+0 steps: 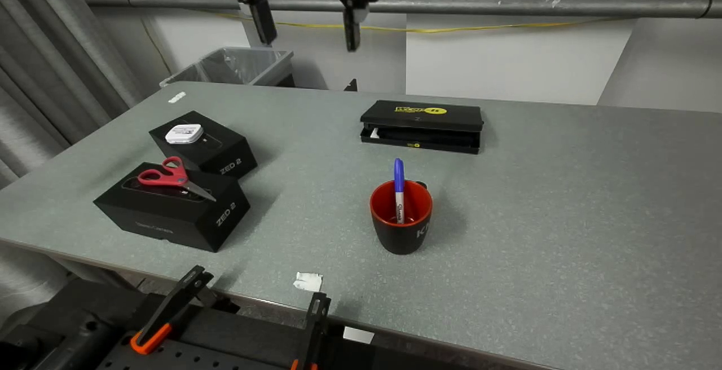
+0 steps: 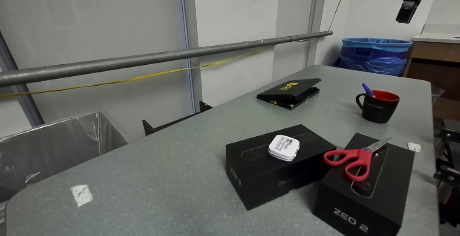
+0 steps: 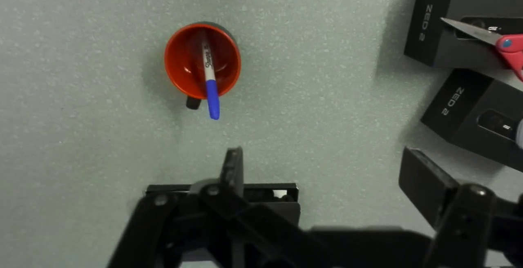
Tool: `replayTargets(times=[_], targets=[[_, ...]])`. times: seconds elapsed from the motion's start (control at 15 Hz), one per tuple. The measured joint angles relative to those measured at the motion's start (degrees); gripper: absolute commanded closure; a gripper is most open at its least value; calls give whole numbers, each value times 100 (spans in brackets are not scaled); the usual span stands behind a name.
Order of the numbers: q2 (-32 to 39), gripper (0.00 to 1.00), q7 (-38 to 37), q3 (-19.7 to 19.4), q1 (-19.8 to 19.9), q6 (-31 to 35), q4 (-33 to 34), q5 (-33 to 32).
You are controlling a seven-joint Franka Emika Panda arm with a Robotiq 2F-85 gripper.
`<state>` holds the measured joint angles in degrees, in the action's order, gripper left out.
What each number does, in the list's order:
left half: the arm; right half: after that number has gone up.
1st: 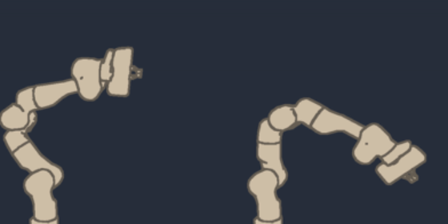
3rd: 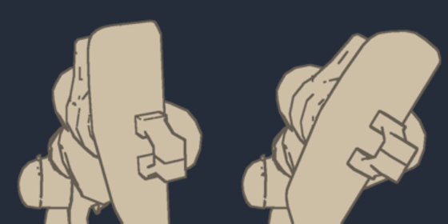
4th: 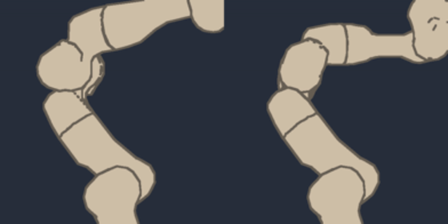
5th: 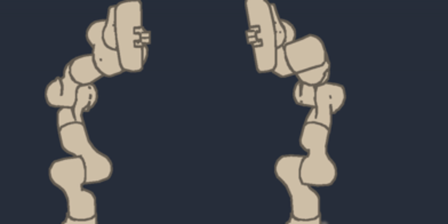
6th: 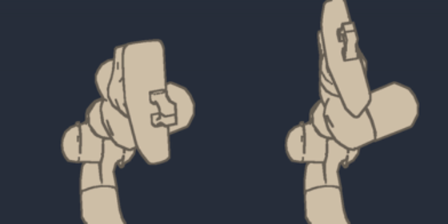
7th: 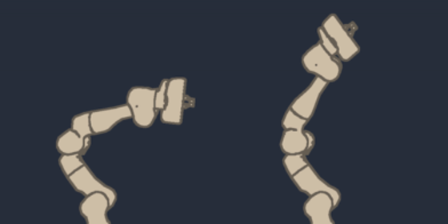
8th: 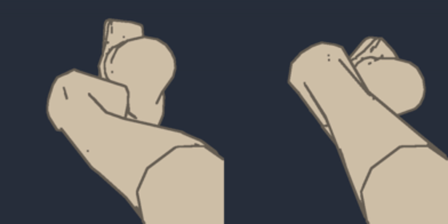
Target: Take the pen out of the mug and put it on the counter
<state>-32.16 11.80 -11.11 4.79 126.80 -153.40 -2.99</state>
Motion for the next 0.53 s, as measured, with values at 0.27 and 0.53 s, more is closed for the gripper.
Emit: replayTargets(times=[0.27,0.53], targets=[[71,0,101,-152,58,0,4,4],[71,0,101,-143,58,0,5,4]])
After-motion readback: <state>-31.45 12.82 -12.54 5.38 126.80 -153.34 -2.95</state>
